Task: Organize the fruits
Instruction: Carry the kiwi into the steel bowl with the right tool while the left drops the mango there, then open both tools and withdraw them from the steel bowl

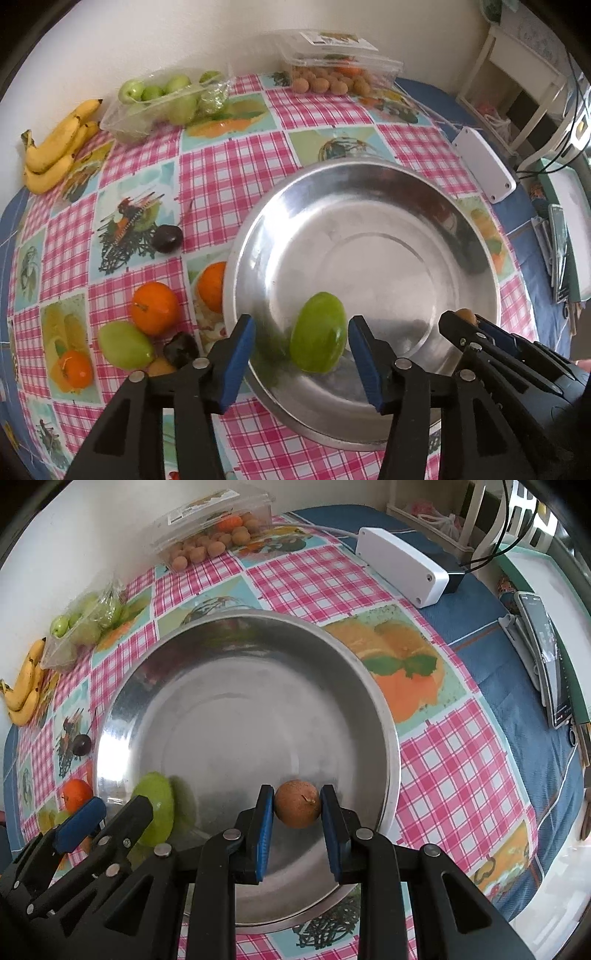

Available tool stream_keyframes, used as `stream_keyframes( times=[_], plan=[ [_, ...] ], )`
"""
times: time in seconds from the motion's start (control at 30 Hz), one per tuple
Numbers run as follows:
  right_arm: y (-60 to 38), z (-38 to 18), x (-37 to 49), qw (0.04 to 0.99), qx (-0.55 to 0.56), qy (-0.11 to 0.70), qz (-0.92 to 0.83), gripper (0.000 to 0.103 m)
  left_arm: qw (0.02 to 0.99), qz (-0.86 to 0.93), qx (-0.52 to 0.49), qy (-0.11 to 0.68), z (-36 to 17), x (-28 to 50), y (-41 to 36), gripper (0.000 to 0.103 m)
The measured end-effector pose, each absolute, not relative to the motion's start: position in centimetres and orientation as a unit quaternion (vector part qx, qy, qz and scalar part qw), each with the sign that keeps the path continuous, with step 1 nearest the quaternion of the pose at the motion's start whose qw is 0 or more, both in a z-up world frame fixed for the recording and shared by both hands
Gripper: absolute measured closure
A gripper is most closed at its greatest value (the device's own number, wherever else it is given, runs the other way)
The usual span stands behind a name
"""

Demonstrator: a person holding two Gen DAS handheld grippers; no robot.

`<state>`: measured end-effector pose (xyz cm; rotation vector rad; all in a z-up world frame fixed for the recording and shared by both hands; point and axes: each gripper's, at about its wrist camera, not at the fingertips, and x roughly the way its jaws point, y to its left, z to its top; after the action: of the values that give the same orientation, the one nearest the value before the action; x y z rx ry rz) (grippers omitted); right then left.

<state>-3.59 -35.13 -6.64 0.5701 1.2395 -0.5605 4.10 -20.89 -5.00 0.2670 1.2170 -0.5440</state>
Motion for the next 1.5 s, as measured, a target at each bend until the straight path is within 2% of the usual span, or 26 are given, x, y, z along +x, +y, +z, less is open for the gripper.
stream_keyframes(
  times=[0.23,0.57,0.73,0.8,0.83,0.87,1.0,1.17,1.3,1.43,1.5],
  plan=[
    [-35.4,-5.4,-3.8,0.747,0.258,0.55,-0.271,0.075,0.791,-0.24,0.124,0.549,-3.6,4.5,-19.2,0.035],
    [-33.9,-4.8,-3.1,0.756,0.25,0.553,-0.245,0.075,0.798,-0.186,0.097,0.565,-4.0,6.3,-13.6,0.031],
    [-32.3,-4.2,-2.6,0.768,0.239,0.553,-0.22,0.075,0.801,-0.149,0.072,0.575,-5.0,7.0,-10.2,0.019],
    [-31.9,-4.3,-2.3,0.77,0.24,0.552,-0.212,0.064,0.8,-0.126,0.066,0.583,-5.5,7.4,-9.0,0.012],
    [-31.8,-4.4,-2.1,0.769,0.239,0.554,-0.213,0.05,0.8,-0.119,0.063,0.585,-5.6,7.5,-8.5,0.006],
    [-31.7,-4.5,-2.0,0.768,0.236,0.556,-0.214,0.042,0.801,-0.113,0.059,0.585,-5.6,7.6,-8.1,0.002],
    [-31.4,-5.1,-1.8,0.764,0.225,0.564,-0.218,0.039,0.814,-0.102,0.053,0.57,-5.0,7.6,-7.1,0.0],
    [-31.2,-5.3,-1.9,0.763,0.214,0.568,-0.221,0.024,0.815,-0.102,0.048,0.569,-5.0,7.7,-6.9,0.0],
    [-31.1,-5.4,-1.9,0.763,0.207,0.571,-0.221,0.021,0.815,-0.102,0.042,0.568,-4.8,7.6,-6.6,0.0],
    [-30.7,-5.6,-1.8,0.765,0.199,0.572,-0.22,0.007,0.816,-0.102,0.039,0.568,-4.8,7.6,-6.5,0.0],
    [-30.6,-5.5,-1.7,0.77,0.193,0.569,-0.214,0.005,0.815,-0.103,0.039,0.569,-4.8,7.6,-6.5,0.0]
  ],
)
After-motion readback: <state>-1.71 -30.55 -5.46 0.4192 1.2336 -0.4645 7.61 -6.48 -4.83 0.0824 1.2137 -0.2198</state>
